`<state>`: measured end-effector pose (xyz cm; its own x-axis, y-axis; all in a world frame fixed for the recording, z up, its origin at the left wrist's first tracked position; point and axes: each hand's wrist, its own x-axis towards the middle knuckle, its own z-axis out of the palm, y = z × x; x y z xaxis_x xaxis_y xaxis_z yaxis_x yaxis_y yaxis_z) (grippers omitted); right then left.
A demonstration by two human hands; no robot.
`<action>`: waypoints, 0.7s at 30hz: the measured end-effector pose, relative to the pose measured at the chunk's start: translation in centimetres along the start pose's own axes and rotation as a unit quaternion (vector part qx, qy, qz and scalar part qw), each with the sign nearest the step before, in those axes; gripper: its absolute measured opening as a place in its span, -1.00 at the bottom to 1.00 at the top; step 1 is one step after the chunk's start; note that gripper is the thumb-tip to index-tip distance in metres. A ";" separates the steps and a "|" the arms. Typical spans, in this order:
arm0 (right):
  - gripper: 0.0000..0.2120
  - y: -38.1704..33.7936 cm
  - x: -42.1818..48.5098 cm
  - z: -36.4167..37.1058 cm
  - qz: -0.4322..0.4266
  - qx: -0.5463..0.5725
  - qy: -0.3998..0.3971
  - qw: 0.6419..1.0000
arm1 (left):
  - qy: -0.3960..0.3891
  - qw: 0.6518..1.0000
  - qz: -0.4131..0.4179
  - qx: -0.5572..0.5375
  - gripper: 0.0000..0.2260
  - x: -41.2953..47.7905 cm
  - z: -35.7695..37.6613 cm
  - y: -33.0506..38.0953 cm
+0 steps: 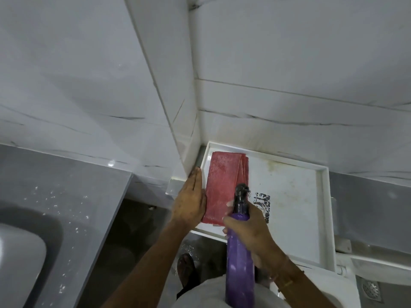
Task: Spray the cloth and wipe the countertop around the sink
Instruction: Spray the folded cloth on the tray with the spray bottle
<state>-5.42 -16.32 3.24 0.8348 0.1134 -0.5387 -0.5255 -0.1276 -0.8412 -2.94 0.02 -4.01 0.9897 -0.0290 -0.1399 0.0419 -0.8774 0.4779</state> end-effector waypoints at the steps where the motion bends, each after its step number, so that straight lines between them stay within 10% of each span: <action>1: -0.72 -0.1 0.1 0.0 -0.006 0.003 0.002 1.000 | 0.001 1.000 0.002 0.000 -0.46 0.0 0.0 0.0; 21: -0.81 -0.5 1.7 -0.2 0.015 0.037 0.023 0.999 | 0.010 1.000 -0.003 -0.002 -0.45 0.1 0.2 -0.1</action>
<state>-3.69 -16.25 2.73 0.8241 0.0655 -0.5626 -0.5598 -0.0567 -0.8267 -2.89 0.00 -4.23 0.9920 -0.0146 -0.1256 0.0480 -0.8753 0.4812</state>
